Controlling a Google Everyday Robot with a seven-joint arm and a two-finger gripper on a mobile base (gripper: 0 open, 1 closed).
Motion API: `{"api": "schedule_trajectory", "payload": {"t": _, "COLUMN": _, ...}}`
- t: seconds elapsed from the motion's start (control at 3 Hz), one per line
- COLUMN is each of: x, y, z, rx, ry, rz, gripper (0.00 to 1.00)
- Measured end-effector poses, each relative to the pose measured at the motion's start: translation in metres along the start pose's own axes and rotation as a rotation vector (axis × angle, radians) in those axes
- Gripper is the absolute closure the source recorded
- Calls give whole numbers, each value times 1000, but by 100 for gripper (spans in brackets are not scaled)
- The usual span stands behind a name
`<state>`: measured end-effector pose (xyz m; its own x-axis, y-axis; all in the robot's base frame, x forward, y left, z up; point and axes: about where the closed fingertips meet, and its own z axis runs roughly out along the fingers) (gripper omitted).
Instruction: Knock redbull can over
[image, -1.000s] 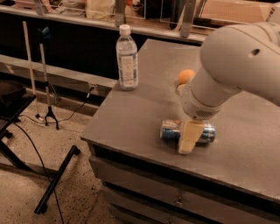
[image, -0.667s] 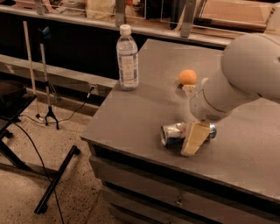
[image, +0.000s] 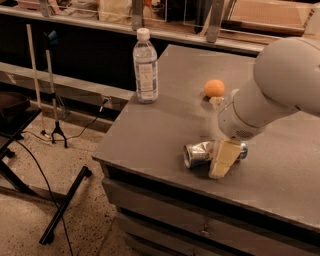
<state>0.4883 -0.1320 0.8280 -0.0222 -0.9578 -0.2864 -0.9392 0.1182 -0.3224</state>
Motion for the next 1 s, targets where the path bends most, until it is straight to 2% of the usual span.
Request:
{"api": "schedule_trajectory", "payload": {"t": 0.67, "x": 45, "y": -7, "z": -58, "rx": 97, "ry": 1, "rz": 19, "gripper": 0}}
{"api": "schedule_trajectory", "payload": {"t": 1.0, "x": 45, "y": -7, "z": -58, "rx": 97, "ry": 1, "rz": 19, "gripper": 0}}
